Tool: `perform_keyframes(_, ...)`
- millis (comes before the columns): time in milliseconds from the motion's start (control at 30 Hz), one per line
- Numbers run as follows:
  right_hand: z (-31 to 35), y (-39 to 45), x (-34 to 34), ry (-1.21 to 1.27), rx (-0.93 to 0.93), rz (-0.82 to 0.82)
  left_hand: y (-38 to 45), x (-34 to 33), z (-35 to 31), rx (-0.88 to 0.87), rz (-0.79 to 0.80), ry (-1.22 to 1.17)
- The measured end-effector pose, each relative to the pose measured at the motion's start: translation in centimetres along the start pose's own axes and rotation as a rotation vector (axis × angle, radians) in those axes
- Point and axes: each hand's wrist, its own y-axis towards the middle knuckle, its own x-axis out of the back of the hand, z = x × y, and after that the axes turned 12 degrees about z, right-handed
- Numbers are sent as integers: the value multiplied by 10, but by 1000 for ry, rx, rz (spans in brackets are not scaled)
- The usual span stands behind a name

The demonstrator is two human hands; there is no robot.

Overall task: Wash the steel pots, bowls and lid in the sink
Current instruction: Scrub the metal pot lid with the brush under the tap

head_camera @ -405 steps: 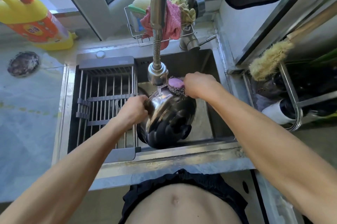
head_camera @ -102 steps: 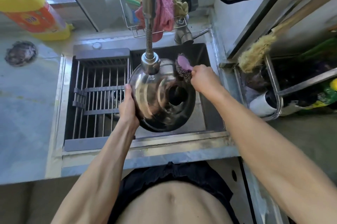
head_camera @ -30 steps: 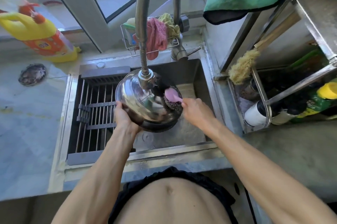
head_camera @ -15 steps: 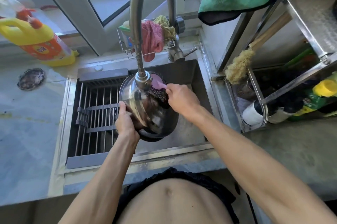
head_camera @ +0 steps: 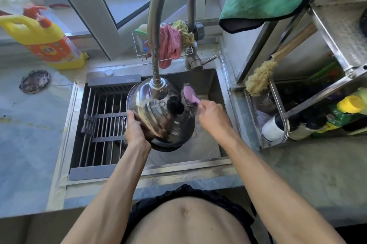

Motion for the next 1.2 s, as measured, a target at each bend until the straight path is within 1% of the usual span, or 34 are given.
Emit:
perform_keyframes(100, 7, 4, -3, 28, -1, 9, -4, 12, -5, -11, -5, -25)
perform_keyframes(233, 26, -10, -16, 16, 115, 64, -5, 22, -17, -19, -85, -76)
perform_keyframes(333, 30, 5, -17, 58, 67, 71, -8, 31, -18, -31, -71, -96)
perform_keyframes(400, 32, 2, -23, 44, 41, 90, -9, 35, -17, -37, -93, -78)
perform_keyframes(467, 34, -8, -29, 14, 72, 109, -13, 36, -19, -42, -138, -50)
perform_keyframes(533, 31, -10, -27, -4, 75, 129, -15, 35, -19, -35, -133, -46)
perform_keyframes(667, 25, 5, -21, 65, -52, 143, -18, 30, -12, -29, -146, 30)
perform_keyframes(767, 29, -11, -26, 88, -21, 149, -20, 26, -14, -20, -158, 44)
perform_keyframes(833, 28, -9, -22, 99, -26, 166, -19, 27, -13, 0, -125, 34)
perform_keyframes(933, 26, 7, -15, 154, -105, 148, -24, 24, -12, -14, -122, 112)
perform_keyframes(1100, 33, -7, -34, 80, -41, 95, -22, 20, -19, -40, -132, 128)
perform_keyframes(1200, 29, 3, -26, 36, -111, 78, -23, 18, -17, -46, -92, 217)
